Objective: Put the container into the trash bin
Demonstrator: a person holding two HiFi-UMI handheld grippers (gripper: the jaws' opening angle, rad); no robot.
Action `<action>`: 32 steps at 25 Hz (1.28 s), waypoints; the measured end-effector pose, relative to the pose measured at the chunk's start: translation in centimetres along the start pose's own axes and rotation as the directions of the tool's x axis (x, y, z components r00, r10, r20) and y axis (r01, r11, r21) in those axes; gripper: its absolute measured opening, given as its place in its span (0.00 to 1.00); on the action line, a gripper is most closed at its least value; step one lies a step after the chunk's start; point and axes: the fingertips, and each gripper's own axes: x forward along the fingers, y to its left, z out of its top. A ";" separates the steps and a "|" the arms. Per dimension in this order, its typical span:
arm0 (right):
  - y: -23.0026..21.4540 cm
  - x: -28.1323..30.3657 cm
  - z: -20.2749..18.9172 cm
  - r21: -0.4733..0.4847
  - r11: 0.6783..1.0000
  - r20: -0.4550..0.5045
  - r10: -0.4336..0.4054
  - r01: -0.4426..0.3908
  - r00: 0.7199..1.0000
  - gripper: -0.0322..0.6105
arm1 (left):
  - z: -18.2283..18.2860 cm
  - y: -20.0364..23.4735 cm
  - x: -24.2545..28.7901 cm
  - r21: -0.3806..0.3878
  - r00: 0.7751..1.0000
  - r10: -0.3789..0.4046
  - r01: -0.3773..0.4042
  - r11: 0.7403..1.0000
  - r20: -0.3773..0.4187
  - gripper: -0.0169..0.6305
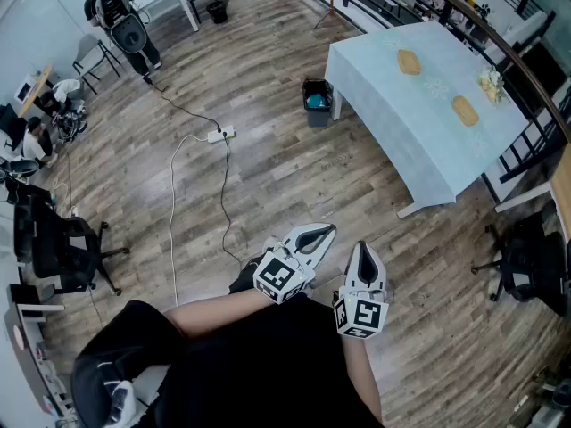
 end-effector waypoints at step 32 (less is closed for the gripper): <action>-12.0 37.0 4.6 -0.227 0.966 -0.179 -0.167 0.125 0.970 0.11 | 3.2 30.0 28.1 -0.107 0.993 -0.120 0.118 0.987 -0.011 0.05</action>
